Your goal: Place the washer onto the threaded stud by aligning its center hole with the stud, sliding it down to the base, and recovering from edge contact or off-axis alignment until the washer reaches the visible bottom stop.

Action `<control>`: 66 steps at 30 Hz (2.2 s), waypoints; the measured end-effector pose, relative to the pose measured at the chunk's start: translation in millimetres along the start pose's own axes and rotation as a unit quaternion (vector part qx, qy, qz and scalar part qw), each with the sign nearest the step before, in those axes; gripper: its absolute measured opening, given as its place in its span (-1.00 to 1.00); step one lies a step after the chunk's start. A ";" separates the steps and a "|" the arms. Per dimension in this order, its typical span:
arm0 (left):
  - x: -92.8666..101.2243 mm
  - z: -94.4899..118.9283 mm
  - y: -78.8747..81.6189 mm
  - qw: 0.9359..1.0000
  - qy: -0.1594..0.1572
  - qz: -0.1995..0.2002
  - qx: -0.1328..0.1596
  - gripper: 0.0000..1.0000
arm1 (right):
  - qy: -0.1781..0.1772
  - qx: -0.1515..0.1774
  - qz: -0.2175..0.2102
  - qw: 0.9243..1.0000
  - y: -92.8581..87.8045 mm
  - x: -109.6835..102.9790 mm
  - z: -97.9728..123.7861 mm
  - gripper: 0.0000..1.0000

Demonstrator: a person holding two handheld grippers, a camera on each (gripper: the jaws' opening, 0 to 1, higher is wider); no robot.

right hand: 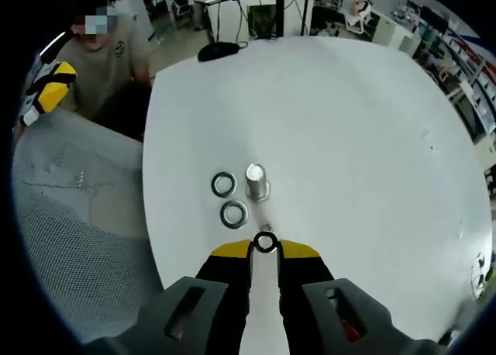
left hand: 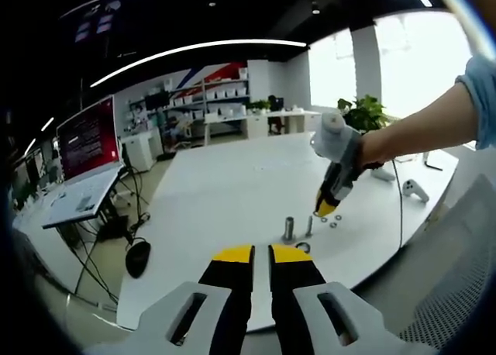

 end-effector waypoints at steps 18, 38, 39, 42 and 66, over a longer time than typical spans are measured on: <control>-0.3 -0.5 -0.7 1.000 0.000 0.002 -0.003 -0.91 | 0.008 -0.017 0.001 1.000 4.7 -1.0 -7.2 -0.74; -1.0 -1.2 -1.8 1.000 0.002 0.006 -0.010 -0.91 | 0.029 -0.039 -0.001 0.999 -3.6 4.7 -37.5 -0.74; -1.0 -1.3 -1.8 1.000 0.002 0.006 -0.011 -0.91 | 0.031 -0.039 -0.002 0.999 -3.8 5.6 -39.3 -0.74; -1.2 -1.6 -2.1 1.000 0.001 0.007 -0.013 -0.91 | 0.036 -0.040 -0.005 0.999 -5.1 7.8 -44.9 -0.74; -2.5 -2.5 -3.1 1.000 0.003 0.011 -0.018 -0.92 | 0.048 -0.031 0.008 0.998 -29.9 12.4 -43.1 -0.45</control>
Point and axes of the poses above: the point that each gripper's makers call its tool centre point, and the gripper's own axes: z roughly backward along the fingers, x roughly to its right, y roughly out of its top, the point moved 9 cm from there along z, roughly backward along the fingers, and after that the axes turned 5 degrees about y, right-handed, at the moved point
